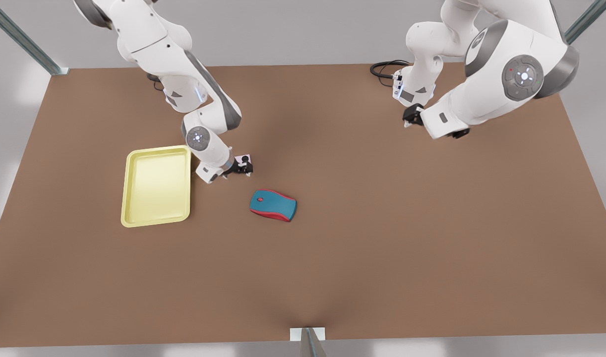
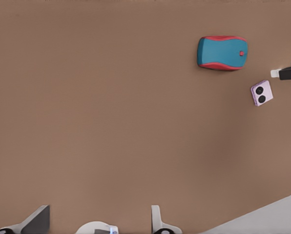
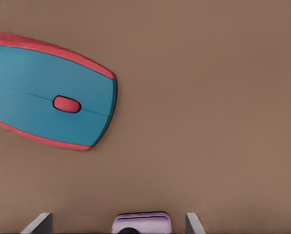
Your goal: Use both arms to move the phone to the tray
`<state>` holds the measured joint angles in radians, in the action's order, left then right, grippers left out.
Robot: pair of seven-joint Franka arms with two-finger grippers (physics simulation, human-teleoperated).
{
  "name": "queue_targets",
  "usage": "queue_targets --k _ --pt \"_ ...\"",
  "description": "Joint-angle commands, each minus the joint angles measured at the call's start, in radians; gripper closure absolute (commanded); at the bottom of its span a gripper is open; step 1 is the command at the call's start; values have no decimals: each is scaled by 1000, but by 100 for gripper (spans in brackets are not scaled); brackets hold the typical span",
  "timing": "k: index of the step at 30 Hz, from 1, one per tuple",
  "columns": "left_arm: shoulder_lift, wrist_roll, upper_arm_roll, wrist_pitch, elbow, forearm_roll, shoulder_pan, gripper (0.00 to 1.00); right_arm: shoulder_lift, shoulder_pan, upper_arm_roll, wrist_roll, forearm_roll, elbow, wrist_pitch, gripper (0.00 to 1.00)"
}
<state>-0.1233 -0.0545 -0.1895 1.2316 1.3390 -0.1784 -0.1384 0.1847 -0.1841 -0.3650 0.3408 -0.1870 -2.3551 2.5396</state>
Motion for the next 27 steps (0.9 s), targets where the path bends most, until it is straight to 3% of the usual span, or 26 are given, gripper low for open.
queue_targets --k 1,5,14,27 --pt "4 124 2 35 -4 43 6 0 -4 -2 -26 -213 -28 -1 30 0" --pt "16 128 5 -70 -1 45 6 0 -10 0 -51 -224 -26 -7 -32 0" --pt "-1 136 15 -72 8 51 14 0 6 -14 -49 -126 73 -24 -79 0" --pt "-27 140 15 -70 8 53 16 0 68 -18 -42 52 90 -78 42 0"
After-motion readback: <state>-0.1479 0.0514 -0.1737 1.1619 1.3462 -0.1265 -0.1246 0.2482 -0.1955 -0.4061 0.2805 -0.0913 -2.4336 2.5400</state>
